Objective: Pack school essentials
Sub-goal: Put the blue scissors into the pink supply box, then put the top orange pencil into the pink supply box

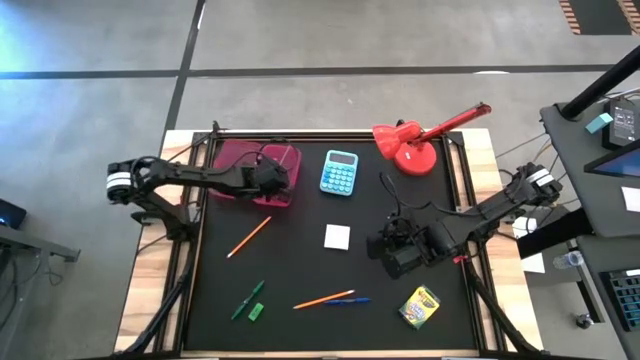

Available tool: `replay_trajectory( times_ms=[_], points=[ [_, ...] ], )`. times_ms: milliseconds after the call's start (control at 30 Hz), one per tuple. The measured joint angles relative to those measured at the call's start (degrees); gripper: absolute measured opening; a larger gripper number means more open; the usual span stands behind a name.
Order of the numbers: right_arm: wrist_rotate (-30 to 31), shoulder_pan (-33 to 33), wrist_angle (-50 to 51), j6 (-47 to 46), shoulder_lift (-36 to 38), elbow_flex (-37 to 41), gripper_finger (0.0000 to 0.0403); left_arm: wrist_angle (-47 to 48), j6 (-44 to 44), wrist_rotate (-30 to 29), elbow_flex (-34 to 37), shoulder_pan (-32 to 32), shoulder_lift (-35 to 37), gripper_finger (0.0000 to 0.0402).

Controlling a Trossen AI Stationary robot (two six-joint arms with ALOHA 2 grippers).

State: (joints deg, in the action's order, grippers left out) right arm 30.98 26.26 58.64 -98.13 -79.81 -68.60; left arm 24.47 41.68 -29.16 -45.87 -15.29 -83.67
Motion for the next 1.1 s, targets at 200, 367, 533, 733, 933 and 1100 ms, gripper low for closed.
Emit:
replay_trajectory(
  times_ms=[200, 367, 533, 733, 933, 1100],
  points=[
    [-0.16, 0.02, -0.57, 1.40, 0.00, 0.11, 0.0231, -0.08, -0.01, 3.10, -0.63, 0.02, -0.63, 0.0030],
    [-1.06, 0.00, -0.62, 2.15, 0.00, 0.07, 0.0231, -0.02, -0.03, 3.64, -0.72, -0.11, 1.08, 0.0079],
    [-1.44, 0.00, -0.55, 2.17, 0.00, 0.14, 0.0231, 0.50, -0.05, 3.63, -0.76, -0.15, 3.14, 0.0132],
    [-6.46, 0.10, -0.51, 3.78, 0.00, 0.14, 0.0231, 0.36, -0.05, 6.49, -1.08, -0.20, 6.66, 0.0159],
    [-18.09, 4.07, -0.99, 4.24, 0.00, 0.16, 0.0231, -5.60, -0.06, 14.56, -1.07, 0.34, 10.74, 0.0159],
    [-26.26, 9.65, -1.08, 4.00, 0.00, 0.16, 0.0231, -13.19, 0.00, 21.54, -0.85, 3.11, 11.59, 0.0160]
  ],
)
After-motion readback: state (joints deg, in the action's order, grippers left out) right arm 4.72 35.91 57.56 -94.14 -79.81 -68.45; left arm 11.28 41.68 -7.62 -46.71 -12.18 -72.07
